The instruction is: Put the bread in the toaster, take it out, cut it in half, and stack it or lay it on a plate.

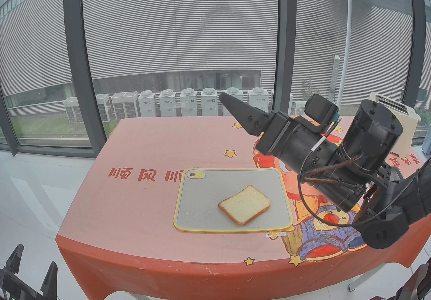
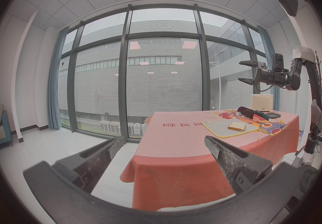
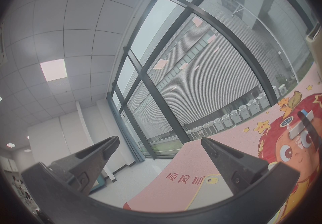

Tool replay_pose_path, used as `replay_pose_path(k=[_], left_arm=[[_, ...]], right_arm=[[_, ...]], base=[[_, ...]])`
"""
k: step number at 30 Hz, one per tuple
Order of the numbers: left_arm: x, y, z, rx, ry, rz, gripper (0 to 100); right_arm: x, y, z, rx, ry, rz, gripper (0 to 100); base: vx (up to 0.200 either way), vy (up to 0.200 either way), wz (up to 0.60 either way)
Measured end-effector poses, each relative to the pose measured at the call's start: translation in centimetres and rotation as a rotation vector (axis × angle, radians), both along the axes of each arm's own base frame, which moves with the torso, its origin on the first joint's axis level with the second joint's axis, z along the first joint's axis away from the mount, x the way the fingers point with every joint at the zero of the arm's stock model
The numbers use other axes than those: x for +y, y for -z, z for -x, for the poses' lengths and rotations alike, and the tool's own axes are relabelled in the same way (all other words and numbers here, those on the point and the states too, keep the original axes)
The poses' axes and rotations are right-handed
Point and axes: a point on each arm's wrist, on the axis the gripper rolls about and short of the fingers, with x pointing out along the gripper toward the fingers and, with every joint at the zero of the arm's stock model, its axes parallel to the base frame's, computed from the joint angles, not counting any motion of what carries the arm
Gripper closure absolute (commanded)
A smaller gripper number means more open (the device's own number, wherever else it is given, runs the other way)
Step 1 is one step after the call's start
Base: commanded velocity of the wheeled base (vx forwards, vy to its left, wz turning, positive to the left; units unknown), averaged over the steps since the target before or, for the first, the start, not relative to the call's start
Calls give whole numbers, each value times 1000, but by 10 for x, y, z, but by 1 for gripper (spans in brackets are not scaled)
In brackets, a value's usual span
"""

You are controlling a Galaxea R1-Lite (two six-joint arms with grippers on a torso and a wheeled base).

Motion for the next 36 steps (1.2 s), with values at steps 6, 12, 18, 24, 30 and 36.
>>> replay_pose_path(k=[6,12,18,24,30,36], left_arm=[[0,0,0,0,0,0,0],[0,0,0,0,0,0,0],[0,0,0,0,0,0,0],[0,0,0,0,0,0,0],[0,0,0,0,0,0,0],[0,0,0,0,0,0,0]], right_arm=[[-1,-5,1,-64,2,-16,0],[-18,-5,-5,-84,44,34,0],[-40,-1,-15,-44,120,212,0],[-70,2,-19,-2,255,387,0],[-98,1,-23,57,482,492,0],[-116,5,-22,156,611,585,0]], base=[[0,0,0],[0,0,0],[0,0,0],[0,0,0],[0,0,0],[0,0,0]])
